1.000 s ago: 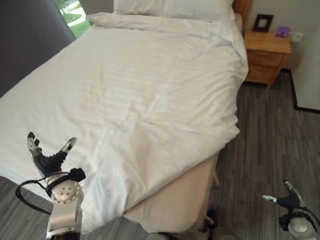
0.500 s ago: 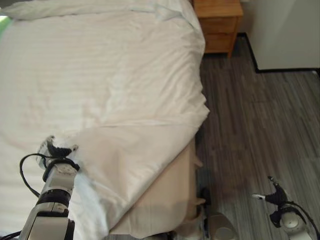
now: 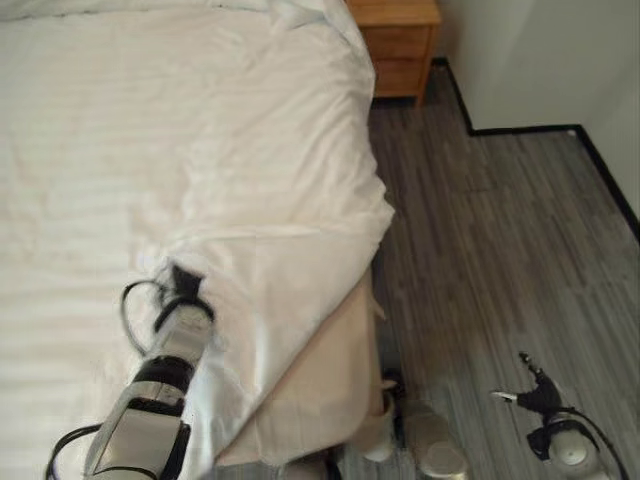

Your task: Making the bed.

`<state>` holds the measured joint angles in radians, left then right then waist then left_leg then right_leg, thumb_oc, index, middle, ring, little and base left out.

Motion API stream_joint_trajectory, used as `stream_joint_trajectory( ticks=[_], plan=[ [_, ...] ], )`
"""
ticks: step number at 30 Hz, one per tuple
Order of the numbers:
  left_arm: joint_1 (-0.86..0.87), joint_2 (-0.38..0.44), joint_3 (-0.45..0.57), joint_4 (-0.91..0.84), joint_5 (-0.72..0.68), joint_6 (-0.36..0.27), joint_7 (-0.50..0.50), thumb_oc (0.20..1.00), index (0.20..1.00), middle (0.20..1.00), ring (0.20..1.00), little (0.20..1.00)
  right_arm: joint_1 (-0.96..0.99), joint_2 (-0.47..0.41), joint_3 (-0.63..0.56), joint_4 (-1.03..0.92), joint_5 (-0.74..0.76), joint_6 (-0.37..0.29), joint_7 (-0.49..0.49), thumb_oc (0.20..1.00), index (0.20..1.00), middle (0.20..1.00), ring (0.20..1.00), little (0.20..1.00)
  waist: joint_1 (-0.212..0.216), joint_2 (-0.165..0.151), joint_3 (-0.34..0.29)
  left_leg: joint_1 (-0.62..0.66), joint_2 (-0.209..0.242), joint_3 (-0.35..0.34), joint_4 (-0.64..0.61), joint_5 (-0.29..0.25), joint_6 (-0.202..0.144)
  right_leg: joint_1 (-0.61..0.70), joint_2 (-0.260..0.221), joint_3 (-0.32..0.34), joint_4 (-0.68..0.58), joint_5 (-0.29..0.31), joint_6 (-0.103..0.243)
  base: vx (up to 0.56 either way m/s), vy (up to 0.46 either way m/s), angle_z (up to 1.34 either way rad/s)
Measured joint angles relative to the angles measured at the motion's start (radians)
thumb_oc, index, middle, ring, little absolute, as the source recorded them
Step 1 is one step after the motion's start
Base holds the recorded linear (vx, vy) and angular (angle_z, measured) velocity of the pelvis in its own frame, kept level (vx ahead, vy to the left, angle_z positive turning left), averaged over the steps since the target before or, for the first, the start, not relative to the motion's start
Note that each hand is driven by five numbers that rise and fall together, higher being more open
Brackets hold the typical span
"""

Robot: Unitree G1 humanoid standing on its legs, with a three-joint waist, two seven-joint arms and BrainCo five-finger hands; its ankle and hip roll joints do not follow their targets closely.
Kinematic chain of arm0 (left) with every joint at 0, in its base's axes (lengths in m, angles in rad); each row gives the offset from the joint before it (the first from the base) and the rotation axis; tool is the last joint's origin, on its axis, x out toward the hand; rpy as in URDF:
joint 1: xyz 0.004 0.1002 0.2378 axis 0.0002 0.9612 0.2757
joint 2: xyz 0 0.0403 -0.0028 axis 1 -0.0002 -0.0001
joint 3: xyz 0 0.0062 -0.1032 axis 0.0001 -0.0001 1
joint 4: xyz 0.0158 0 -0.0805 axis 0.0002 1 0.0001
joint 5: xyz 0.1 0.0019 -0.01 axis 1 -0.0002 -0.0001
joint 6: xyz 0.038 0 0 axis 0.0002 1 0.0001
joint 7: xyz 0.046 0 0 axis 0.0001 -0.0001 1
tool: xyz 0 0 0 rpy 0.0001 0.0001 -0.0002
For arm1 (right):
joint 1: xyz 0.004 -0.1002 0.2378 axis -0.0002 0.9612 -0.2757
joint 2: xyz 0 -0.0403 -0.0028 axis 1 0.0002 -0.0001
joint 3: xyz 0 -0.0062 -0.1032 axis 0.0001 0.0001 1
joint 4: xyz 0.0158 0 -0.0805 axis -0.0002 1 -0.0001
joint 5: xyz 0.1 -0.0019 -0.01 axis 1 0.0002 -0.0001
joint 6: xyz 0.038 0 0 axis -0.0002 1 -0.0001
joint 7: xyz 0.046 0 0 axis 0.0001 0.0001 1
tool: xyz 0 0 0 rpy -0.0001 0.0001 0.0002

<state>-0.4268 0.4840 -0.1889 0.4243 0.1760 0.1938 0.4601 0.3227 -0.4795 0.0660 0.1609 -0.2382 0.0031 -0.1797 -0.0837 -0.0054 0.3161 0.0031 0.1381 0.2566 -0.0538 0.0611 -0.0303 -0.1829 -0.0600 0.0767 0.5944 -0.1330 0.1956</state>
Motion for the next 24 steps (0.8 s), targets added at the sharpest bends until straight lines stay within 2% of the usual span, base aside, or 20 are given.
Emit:
stream_joint_trajectory(
  ticks=[2,3,4,5,6,7,9,11,13,14,15,16,17,18,19,20,21,22,23,24],
  plan=[
    [0.0,-0.047,-0.001,-0.03,-0.006,-0.019,0.003,0.2,0.2,0.2,0.2,0.2,-0.021,-0.003,0.012,-0.058,-0.001,-0.004,0.003,1.0,1.0,1.0,1.0,1.0,0.027,-0.015,-0.001,-0.005,-0.011,-0.012,0.02,0.008,-0.004,0.121,-0.014,0.006,-0.12,-0.049,0.002,-0.23,-0.16,0.02],
    [0.005,-0.067,0.004,-0.067,-0.007,-0.026,0.005,0.2,0.2,0.2,0.2,0.2,-0.051,-0.003,0.022,-0.112,-0.002,-0.015,0.009,1.0,1.0,1.0,1.0,1.0,0.053,-0.039,-0.003,-0.01,-0.021,-0.008,0.028,0.016,-0.018,0.219,-0.029,0.009,-0.316,-0.063,-0.044,-0.46,-0.282,-0.27],
    [0.008,-0.067,0.005,-0.067,-0.008,-0.036,0.004,0.2,0.2,0.2,0.2,0.2,-0.126,-0.014,0.04,-0.143,-0.009,-0.033,0.016,1.0,1.0,1.0,1.0,1.0,0.063,-0.042,-0.003,-0.024,-0.013,-0.005,0.018,0.045,-0.047,0.288,-0.023,-0.002,-0.496,-0.049,-0.066,-0.48,-0.273,-0.3],
    [0.016,-0.07,0.005,-0.061,-0.008,-0.037,0.004,0.2,0.2,0.2,0.2,0.2,-0.152,-0.009,0.04,-0.136,-0.025,-0.038,0.015,1.0,1.0,1.0,1.0,1.0,0.057,-0.033,-0.003,-0.026,0.001,-0.017,0.014,0.052,-0.05,0.308,-0.009,-0.005,-0.545,-0.026,-0.089,-0.38,-0.214,-0.08],
    [0.045,-0.086,0.011,-0.086,-0.007,-0.034,-0.009,0.2,0.2,0.2,0.2,0.2,-0.16,-0.025,0.04,-0.171,-0.039,-0.02,0.023,1.0,1.0,1.0,1.0,1.0,0.055,-0.012,-0.008,-0.039,0.024,-0.041,0.017,0.08,-0.05,0.313,0.025,-0.025,-0.562,0.003,-0.107,-0.27,-0.12,-0.02],
    [0.094,-0.102,0.015,-0.148,-0.003,-0.041,-0.016,0.2,0.2,0.2,0.2,0.2,-0.136,-0.051,0.029,-0.21,-0.045,-0.029,0.022,1.0,1.0,1.0,1.0,1.0,0.057,-0.008,-0.01,-0.035,0.042,-0.049,0.008,0.099,-0.072,0.319,0.033,-0.017,-0.587,0.015,-0.111,-0.28,-0.102,0.03],
    [0.147,-0.137,-0.01,-0.161,0.001,-0.052,-0.039,0.2,0.2,0.2,0.2,0.2,-0.142,-0.072,0.015,-0.176,-0.064,-0.036,0.015,1.0,1.0,1.0,1.0,1.0,0.054,0.006,-0.015,-0.022,0.074,-0.055,0.009,0.125,-0.086,0.346,0.071,-0.025,-0.615,0.046,-0.136,-0.46,-0.151,-0.02],
    [0.189,-0.178,-0.043,-0.179,0.001,-0.054,-0.055,0.2,0.2,0.2,0.2,0.2,-0.153,-0.072,0.022,-0.106,-0.074,-0.029,0.014,1.0,1.0,1.0,1.0,1.0,0.055,0.007,-0.016,-0.019,0.079,-0.075,0.013,0.17,-0.129,0.343,0.073,-0.015,-0.604,0.051,-0.146,-0.41,-0.14,-0.1],
    [0.211,-0.2,-0.069,-0.2,-0.001,-0.054,-0.082,0.2,0.2,0.2,0.2,0.2,-0.129,-0.07,0.02,-0.092,-0.077,-0.021,0.012,1.0,1.0,1.0,1.0,1.0,0.042,0.01,-0.015,-0.021,0.058,-0.083,0.044,0.161,-0.146,0.34,0.061,-0.025,-0.604,0.07,-0.161,-0.44,-0.148,-0.02],
    [0.239,-0.198,-0.08,-0.252,-0.003,-0.06,-0.09,0.2,0.2,0.2,0.2,0.2,-0.114,-0.049,0.019,-0.094,-0.076,-0.015,0.009,1.0,1.0,1.0,1.0,1.0,0.026,-0.021,-0.007,-0.039,0.015,-0.105,0.133,0.083,-0.151,0.343,0.016,-0.028,-0.611,0.078,-0.157,-0.2,-0.057,-0.06],
    [0.239,-0.201,-0.094,-0.265,-0.007,-0.064,-0.105,0.2,0.2,0.2,0.2,0.2,-0.09,-0.048,0.018,-0.095,-0.076,-0.015,0.005,1.0,1.0,1.0,1.0,1.0,0.019,-0.04,-0.008,-0.036,-0.021,-0.115,0.198,0.034,-0.139,0.335,-0.012,-0.029,-0.608,0.085,-0.153,-0.28,-0.08,0.03],
    [0.239,-0.2,-0.11,-0.282,-0.008,-0.064,-0.114,0.2,0.2,0.2,0.2,0.2,-0.075,-0.046,0.013,-0.096,-0.076,-0.013,-0.002,1.0,1.0,1.0,1.0,1.0,0.002,-0.044,-0.007,-0.035,-0.048,-0.132,0.258,-0.025,-0.13,0.34,-0.028,-0.034,-0.609,0.09,-0.145,-0.21,-0.035,0.09],
    [0.237,-0.202,-0.123,-0.292,-0.008,-0.068,-0.12,0.2,0.2,0.2,0.2,0.2,-0.06,-0.045,0.008,-0.097,-0.076,-0.01,-0.012,1.0,1.0,1.0,1.0,1.0,-0.01,-0.04,-0.011,-0.026,-0.06,-0.13,0.264,-0.046,-0.121,0.338,-0.033,-0.038,-0.609,0.092,-0.138,-0.36,-0.014,0.37],
    [0.228,-0.204,-0.153,-0.302,-0.015,-0.076,-0.132,0.2,0.2,0.2,0.2,0.2,-0.033,-0.028,-0.015,-0.094,-0.074,-0.001,-0.026,1.0,1.0,1.0,1.0,1.0,-0.046,-0.039,-0.013,-0.04,-0.052,-0.123,0.323,-0.116,-0.098,0.323,-0.048,-0.073,-0.601,0.096,-0.134,-0.25,0.006,0.46],
    [0.224,-0.195,-0.18,-0.301,-0.017,-0.078,-0.142,0.2,0.2,0.2,0.2,0.2,-0.009,0.009,-0.042,-0.094,-0.073,0.005,-0.039,1.0,1.0,1.0,1.0,1.0,-0.056,-0.045,-0.015,-0.054,-0.033,-0.097,0.41,-0.157,-0.095,0.324,-0.058,-0.093,-0.597,0.099,-0.132,-0.21,0.041,0.43],
    [0.226,-0.195,-0.201,-0.296,-0.017,-0.081,-0.15,0.2,0.2,0.2,0.2,0.2,0.008,0.027,-0.058,-0.094,-0.069,0.007,-0.049,1.0,1.0,1.0,1.0,1.0,-0.064,-0.047,-0.02,-0.05,-0.022,-0.09,0.444,-0.173,-0.1,0.325,-0.063,-0.101,-0.594,0.098,-0.131,-0.15,0.058,0.53],
    [0.23,-0.213,-0.269,-0.27,-0.018,-0.089,-0.176,0.2,0.2,0.2,0.2,0.2,0.057,0.054,-0.073,-0.084,-0.064,0.013,-0.078,1.0,1.0,1.0,1.0,1.0,-0.104,-0.053,-0.045,-0.021,0.018,-0.074,0.453,-0.204,-0.118,0.312,-0.087,-0.137,-0.592,0.101,-0.115,-0.24,0.102,0.56],
    [0.221,-0.222,-0.292,-0.243,-0.018,-0.094,-0.184,0.2,0.2,0.2,0.2,0.2,0.066,0.069,-0.09,-0.065,-0.061,0.014,-0.091,1.0,1.0,1.0,1.0,1.0,-0.122,-0.054,-0.048,-0.007,0.034,-0.071,0.447,-0.223,-0.123,0.304,-0.098,-0.153,-0.589,0.106,-0.107,-0.23,0.143,0.69],
    [0.218,-0.238,-0.312,-0.224,-0.018,-0.098,-0.197,1.0,1.0,1.0,1.0,1.0,0.064,0.085,-0.1,-0.044,-0.055,0.023,-0.104,1.0,1.0,1.0,1.0,1.0,-0.137,-0.04,-0.057,0.01,0.033,-0.077,0.411,-0.227,-0.123,0.299,-0.105,-0.157,-0.585,0.104,-0.088,-0.22,0.159,0.41],
    [0.226,-0.271,-0.35,-0.199,-0.026,-0.102,-0.209,1.0,1.0,1.0,1.0,1.0,0.072,0.085,-0.1,-0.022,-0.052,0.035,-0.114,1.0,1.0,1.0,1.0,1.0,-0.151,-0.035,-0.059,0.024,0.021,-0.095,0.34,-0.258,-0.114,0.268,-0.115,-0.157,-0.57,0.114,-0.07,-0.25,0.241,0.52]
  ],
)
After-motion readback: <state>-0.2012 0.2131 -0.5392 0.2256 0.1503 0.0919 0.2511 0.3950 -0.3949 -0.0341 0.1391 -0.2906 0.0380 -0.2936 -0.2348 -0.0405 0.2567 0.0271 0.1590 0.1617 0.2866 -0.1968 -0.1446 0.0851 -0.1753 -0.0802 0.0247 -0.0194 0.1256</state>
